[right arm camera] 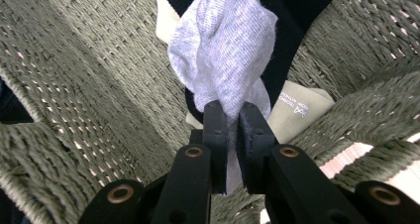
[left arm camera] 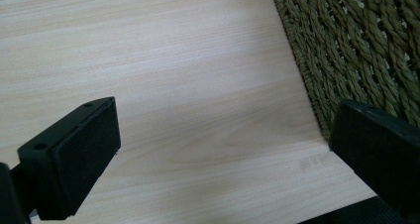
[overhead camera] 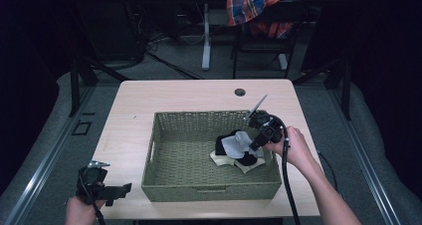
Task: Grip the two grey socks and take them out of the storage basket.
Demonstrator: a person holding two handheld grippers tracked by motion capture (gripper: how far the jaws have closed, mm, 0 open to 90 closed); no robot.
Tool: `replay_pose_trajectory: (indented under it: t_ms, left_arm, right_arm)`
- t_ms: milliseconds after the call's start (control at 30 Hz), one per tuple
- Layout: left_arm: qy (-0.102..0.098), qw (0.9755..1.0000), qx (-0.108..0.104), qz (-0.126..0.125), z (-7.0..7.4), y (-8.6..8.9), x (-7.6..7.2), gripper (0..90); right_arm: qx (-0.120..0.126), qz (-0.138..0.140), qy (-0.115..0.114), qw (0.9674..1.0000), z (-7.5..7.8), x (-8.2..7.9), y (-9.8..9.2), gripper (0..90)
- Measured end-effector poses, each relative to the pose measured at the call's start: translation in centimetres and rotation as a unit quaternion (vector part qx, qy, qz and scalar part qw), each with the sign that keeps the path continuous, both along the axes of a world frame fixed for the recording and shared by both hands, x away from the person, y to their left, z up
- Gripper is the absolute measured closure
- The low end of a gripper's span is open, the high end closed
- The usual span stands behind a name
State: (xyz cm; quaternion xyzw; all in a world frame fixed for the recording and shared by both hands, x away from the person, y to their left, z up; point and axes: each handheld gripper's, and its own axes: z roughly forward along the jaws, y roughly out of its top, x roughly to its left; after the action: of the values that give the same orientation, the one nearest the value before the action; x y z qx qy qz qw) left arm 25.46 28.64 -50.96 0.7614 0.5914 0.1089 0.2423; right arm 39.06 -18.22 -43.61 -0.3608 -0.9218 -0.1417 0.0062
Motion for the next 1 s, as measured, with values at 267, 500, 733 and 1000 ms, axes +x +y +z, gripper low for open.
replay_pose_trajectory:
  t_ms: [267,500,733,1000]
  left_arm:
    - [0.001,1.0,0.001,0.002,0.0,0.0,0.0,0.0]
    - [0.0,1.0,0.002,0.003,0.0,0.0,0.0,0.0]
    - [0.001,1.0,0.002,0.002,0.0,0.0,0.0,0.0]
    - [0.001,1.0,0.002,0.002,0.0,0.0,0.0,0.0]
  right_arm:
    - [0.003,0.0,-0.01,0.9999,1.5,0.1,-0.6,83.7]
    - [0.023,-0.017,-0.018,0.9994,2.3,0.4,-0.7,83.7]
    - [0.025,-0.012,-0.019,0.9994,3.2,1.3,-0.5,84.1]
    - [0.025,-0.006,-0.023,0.9994,3.3,1.4,-0.2,84.2]
